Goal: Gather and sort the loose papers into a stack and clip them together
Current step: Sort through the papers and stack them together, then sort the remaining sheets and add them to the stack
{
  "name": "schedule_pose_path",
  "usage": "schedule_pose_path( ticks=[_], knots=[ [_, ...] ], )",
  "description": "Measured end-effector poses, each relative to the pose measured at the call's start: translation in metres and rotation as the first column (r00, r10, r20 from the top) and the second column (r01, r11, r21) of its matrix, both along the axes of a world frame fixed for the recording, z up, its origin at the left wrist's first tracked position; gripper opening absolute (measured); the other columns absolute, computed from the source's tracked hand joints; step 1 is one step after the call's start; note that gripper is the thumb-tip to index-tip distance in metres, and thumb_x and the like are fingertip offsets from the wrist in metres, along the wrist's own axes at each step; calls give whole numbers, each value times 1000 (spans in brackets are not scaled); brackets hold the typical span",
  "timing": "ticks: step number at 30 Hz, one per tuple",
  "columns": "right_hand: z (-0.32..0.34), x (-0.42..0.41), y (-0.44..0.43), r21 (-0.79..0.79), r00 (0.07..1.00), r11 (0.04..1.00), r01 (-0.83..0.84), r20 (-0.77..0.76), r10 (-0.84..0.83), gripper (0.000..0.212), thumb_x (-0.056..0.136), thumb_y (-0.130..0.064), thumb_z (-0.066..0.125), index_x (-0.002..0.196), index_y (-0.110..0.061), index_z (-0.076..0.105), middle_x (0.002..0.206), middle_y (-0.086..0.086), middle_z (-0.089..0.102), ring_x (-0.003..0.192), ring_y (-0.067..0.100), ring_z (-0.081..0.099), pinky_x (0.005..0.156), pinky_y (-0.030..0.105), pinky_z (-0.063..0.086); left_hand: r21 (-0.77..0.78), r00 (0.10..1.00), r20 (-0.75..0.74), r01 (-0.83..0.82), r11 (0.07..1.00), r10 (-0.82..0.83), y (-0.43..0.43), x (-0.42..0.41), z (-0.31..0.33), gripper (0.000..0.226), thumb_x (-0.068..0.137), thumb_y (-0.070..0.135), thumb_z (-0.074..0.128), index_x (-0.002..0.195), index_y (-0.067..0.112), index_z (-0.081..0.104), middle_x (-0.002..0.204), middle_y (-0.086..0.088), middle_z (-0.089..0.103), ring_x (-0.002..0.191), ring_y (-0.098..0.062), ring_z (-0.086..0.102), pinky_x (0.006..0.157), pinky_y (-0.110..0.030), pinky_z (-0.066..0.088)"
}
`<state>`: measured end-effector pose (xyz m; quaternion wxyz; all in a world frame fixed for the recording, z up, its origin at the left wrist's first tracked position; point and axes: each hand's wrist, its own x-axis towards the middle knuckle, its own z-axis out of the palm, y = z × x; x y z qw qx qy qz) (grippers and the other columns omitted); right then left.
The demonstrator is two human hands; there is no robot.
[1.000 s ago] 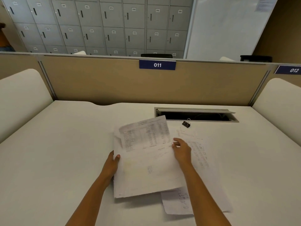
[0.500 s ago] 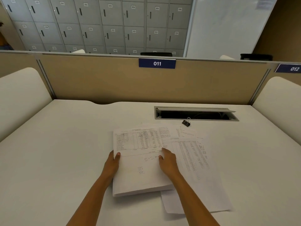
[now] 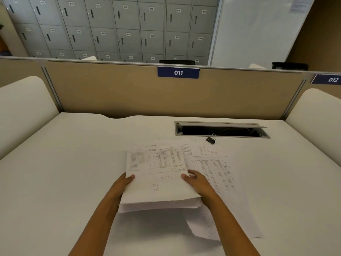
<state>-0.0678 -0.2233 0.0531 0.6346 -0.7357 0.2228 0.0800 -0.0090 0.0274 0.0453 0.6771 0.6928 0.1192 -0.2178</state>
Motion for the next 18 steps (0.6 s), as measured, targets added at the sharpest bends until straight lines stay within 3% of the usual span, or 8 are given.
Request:
schedule_pose_path(
  ticks=[3,6,8,13,15,18],
  knots=[
    [2,-4,-1,191,990,979,-76,-106,98,41,89,-17,60,127,-6,52,117,7,64,84,12,64,57,18,52,32,993,-115,0,1000,3,-2,-2,6,39,93,19,50,129,5,46,111,-16,59,76,-23,59,59,-30,45],
    [-1,-5,-1,245,982,966,-80,-147,119,40,88,-7,58,128,-5,51,126,12,60,86,18,64,61,25,55,-7,982,-190,19,1000,-20,-7,-8,13,30,91,12,53,119,4,49,97,-16,62,76,-28,60,60,-36,47],
    [-1,-6,-2,242,980,968,-72,-166,114,40,87,-4,58,126,-5,53,125,13,61,89,21,65,64,29,56,-26,982,-183,49,998,-53,-9,-9,15,29,90,4,51,118,7,46,103,-18,60,80,-32,60,64,-40,50],
    [11,-7,0,258,986,959,-116,-88,143,41,80,1,65,119,-10,56,117,9,65,99,26,64,80,39,55,61,995,1,98,993,-98,-18,-7,21,44,87,-2,50,129,9,41,128,-18,54,96,-33,58,76,-40,51],
    [18,-8,4,143,991,982,-127,-24,132,42,79,-2,68,117,-15,55,121,7,62,103,25,61,86,42,52,91,992,85,86,992,-93,-24,-9,27,48,87,1,51,133,11,39,130,-15,52,102,-31,56,81,-40,49],
    [25,-8,12,-11,989,999,33,143,-31,52,77,-11,72,124,-19,52,124,2,60,111,26,57,95,47,48,88,955,294,4,996,-30,-33,-11,38,53,87,9,56,136,16,36,131,-8,50,111,-30,53,89,-41,48]
  ],
)
